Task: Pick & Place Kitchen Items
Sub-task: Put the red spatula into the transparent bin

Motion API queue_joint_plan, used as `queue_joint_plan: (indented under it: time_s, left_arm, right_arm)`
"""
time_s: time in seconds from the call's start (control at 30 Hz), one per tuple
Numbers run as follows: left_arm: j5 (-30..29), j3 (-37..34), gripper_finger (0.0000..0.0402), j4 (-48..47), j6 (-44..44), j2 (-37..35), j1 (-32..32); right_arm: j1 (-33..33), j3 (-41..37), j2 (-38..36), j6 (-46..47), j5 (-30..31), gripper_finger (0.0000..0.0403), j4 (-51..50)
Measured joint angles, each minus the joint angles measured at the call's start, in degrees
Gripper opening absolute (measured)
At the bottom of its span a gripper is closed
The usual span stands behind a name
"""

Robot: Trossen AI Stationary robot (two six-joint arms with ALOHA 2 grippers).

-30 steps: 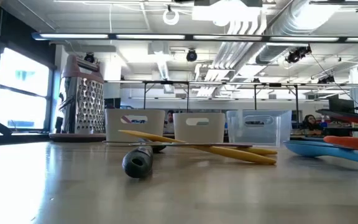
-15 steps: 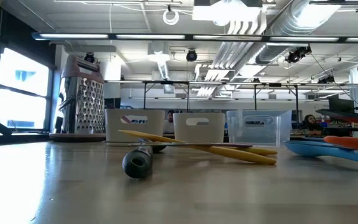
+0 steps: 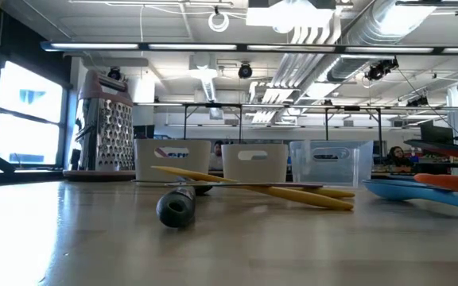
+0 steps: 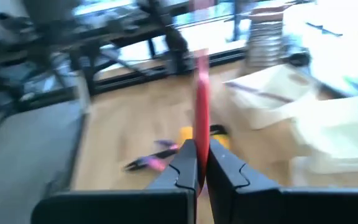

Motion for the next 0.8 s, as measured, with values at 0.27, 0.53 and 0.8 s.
queue_joint_plan:
  time_s: [0.27,0.53,0.8]
  left_arm:
    - [1.3,0.2,0.0138,-10.9,-3.3,-3.1,4.7]
    - [-2.7,0.2,0.0138,-17.7,-0.2,-8.1,13.0]
    - [-5.9,0.1,0.0138,-18.1,10.9,-11.5,22.3]
  right_arm:
    - [-20.3,0.0,-11.1,-1.2,-7.3,0.0004,-14.0]
    - [-43.5,0.0,-9.6,-6.6,-28.3,0.0004,-21.7]
    - [-58.4,0.0,0.2,-14.2,-44.7,0.0004,-25.2]
